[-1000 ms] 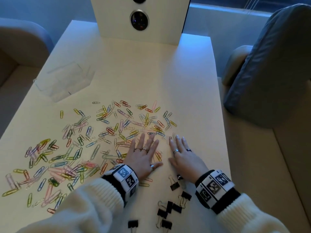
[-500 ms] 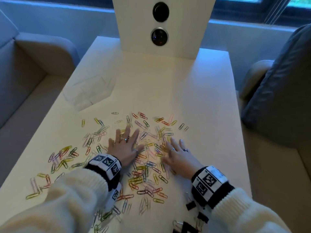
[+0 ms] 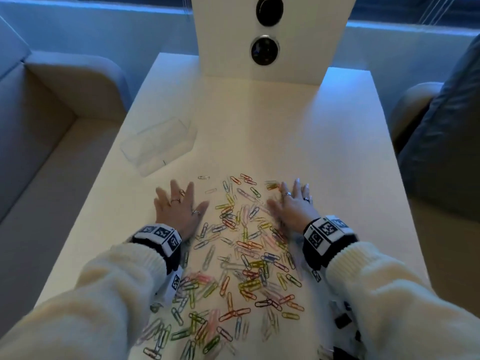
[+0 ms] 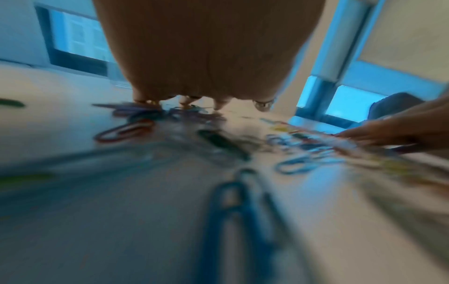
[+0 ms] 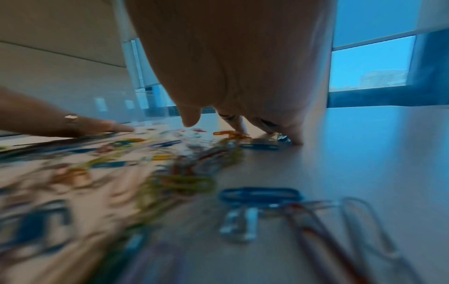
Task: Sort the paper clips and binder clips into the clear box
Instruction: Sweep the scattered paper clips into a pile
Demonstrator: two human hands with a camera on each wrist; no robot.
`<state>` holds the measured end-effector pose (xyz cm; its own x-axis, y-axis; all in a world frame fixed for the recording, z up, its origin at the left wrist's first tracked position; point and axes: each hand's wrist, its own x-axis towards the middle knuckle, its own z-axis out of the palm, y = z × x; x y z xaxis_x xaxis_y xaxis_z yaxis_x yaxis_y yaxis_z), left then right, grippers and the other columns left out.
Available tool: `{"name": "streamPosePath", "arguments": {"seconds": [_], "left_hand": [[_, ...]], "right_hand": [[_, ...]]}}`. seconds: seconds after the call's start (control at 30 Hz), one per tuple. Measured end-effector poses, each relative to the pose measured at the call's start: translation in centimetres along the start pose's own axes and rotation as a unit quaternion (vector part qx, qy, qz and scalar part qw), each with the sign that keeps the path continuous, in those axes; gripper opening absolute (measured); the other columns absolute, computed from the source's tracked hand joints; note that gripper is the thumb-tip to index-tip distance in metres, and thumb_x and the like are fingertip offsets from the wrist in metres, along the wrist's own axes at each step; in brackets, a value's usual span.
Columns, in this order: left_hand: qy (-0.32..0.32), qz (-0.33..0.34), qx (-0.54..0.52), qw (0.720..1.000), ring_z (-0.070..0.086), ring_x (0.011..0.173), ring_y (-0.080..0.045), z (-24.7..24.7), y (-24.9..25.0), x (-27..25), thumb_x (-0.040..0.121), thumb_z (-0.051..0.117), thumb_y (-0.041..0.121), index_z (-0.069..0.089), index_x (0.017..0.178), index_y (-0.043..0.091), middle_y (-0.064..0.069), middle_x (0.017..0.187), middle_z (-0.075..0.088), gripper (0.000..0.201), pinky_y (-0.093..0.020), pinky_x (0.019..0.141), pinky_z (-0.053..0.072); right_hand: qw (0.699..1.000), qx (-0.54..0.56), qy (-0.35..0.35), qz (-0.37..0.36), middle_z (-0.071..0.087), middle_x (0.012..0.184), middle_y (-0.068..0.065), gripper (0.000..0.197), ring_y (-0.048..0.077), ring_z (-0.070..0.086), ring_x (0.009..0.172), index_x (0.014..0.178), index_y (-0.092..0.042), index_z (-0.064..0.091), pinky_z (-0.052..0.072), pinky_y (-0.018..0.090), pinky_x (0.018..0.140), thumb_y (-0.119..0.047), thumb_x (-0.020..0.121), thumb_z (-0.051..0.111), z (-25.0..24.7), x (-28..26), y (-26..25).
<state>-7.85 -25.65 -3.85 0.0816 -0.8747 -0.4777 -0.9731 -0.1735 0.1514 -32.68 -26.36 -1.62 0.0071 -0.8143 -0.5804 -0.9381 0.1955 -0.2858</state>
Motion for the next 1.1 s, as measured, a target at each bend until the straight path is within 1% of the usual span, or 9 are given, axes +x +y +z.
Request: {"name": "streamPosePath", "arguments": {"seconds": [0.1, 0.27, 0.4, 0.57, 0.67, 0.77, 0.83, 0.93, 1.1], "left_hand": [[-0.041, 0.077, -0.03, 0.996, -0.016, 0.14, -0.04, -0.1, 1.0, -1.3, 0.092, 0.017, 0.058, -0.009, 0.147, 0.027, -0.01, 0.155, -0.016, 0.068, -0.049, 0.116, 0.0], [-0.057, 0.117, 0.005, 0.991, -0.015, 0.142, -0.032, -2.7, 1.9, 0.9, 0.093, 0.02, 0.057, -0.006, 0.147, 0.028, 0.0, 0.155, -0.018, 0.066, -0.055, 0.113, -0.002], [-0.052, 0.132, 0.048, 0.989, -0.016, 0.142, -0.03, -3.5, 2.6, 3.7, 0.094, 0.022, 0.053, -0.006, 0.147, 0.024, -0.001, 0.156, -0.017, 0.066, -0.055, 0.113, -0.001], [-0.094, 0.234, 0.092, 0.963, -0.018, 0.142, -0.028, -0.9, 2.6, 1.3, 0.095, 0.023, 0.052, -0.005, 0.147, 0.022, -0.004, 0.155, -0.018, 0.066, -0.046, 0.117, -0.002], [-0.074, 0.286, 0.077, 0.952, -0.006, 0.145, -0.023, -1.2, 3.1, 0.6, 0.097, 0.027, 0.045, 0.004, 0.148, 0.019, -0.004, 0.157, -0.003, 0.062, -0.041, 0.119, 0.005], [-0.022, 0.28, 0.082, 0.956, -0.001, 0.145, -0.024, -2.4, 4.5, 2.6, 0.098, 0.029, 0.04, 0.004, 0.148, 0.016, -0.002, 0.157, 0.003, 0.06, -0.042, 0.118, 0.007], [-0.022, 0.286, 0.104, 0.952, -0.005, 0.144, -0.025, -2.7, 5.9, 3.9, 0.098, 0.029, 0.039, 0.0, 0.147, 0.015, -0.002, 0.157, -0.002, 0.062, -0.043, 0.117, 0.006], [-0.035, 0.317, 0.136, 0.938, -0.001, 0.144, -0.027, -2.6, 7.1, 4.9, 0.097, 0.033, 0.038, 0.004, 0.147, 0.012, -0.005, 0.157, 0.001, 0.063, -0.042, 0.118, 0.01], [-0.053, 0.393, 0.086, 0.914, 0.017, 0.141, -0.022, -1.4, 5.0, 1.6, 0.094, 0.042, 0.04, 0.031, 0.141, 0.016, -0.005, 0.153, 0.022, 0.054, -0.035, 0.115, 0.02]], "right_hand": [[0.998, -0.019, -0.035, -0.038, -0.016, 0.154, 0.009, 0.065, 0.033, -0.016, 0.14, 0.147, -0.017, 0.0, 0.003, 0.044, 0.115, -0.049, 0.095, 0.026, 1.0, -1.2, -1.5], [0.999, -0.019, 0.034, -0.029, -0.009, 0.156, 0.0, 0.063, 0.028, -0.007, 0.143, 0.146, -0.023, -0.001, 0.011, 0.049, 0.116, -0.048, 0.096, 0.026, -0.4, 0.8, -2.7], [0.998, -0.05, 0.009, -0.024, -0.011, 0.155, -0.004, 0.059, 0.028, -0.011, 0.142, 0.145, -0.029, 0.001, 0.008, 0.057, 0.113, -0.05, 0.095, 0.024, 0.6, 2.1, -4.6], [0.988, -0.114, -0.011, -0.1, -0.011, 0.155, 0.003, 0.061, 0.026, -0.009, 0.142, 0.146, -0.023, 0.0, 0.007, 0.048, 0.115, -0.047, 0.096, 0.024, 3.5, -1.4, -5.7], [0.99, -0.053, 0.011, -0.133, 0.009, 0.155, 0.001, 0.05, 0.02, 0.01, 0.142, 0.145, -0.021, 0.019, 0.016, 0.043, 0.115, -0.035, 0.099, 0.028, 3.3, -3.2, -5.0], [0.984, 0.025, 0.154, -0.082, 0.029, 0.148, 0.004, 0.042, 0.02, 0.035, 0.131, 0.139, -0.02, 0.035, 0.031, 0.039, 0.109, -0.027, 0.098, 0.031, 2.0, -1.9, -3.4], [0.98, 0.024, 0.197, 0.004, 0.03, 0.145, 0.008, 0.043, 0.026, 0.033, 0.13, 0.138, -0.019, 0.035, 0.031, 0.043, 0.105, -0.026, 0.096, 0.033, 0.7, -0.2, -2.3], [0.982, 0.028, 0.171, 0.073, 0.031, 0.14, 0.011, 0.04, 0.032, 0.029, 0.128, 0.131, -0.013, 0.043, 0.03, 0.046, 0.102, -0.025, 0.095, 0.034, -0.1, 1.4, -1.4], [0.988, 0.042, 0.139, -0.052, 0.044, 0.123, 0.003, 0.032, 0.022, 0.036, 0.12, 0.122, -0.022, 0.052, 0.033, 0.044, 0.103, -0.029, 0.093, 0.041, 2.7, -1.8, -1.6]]}}
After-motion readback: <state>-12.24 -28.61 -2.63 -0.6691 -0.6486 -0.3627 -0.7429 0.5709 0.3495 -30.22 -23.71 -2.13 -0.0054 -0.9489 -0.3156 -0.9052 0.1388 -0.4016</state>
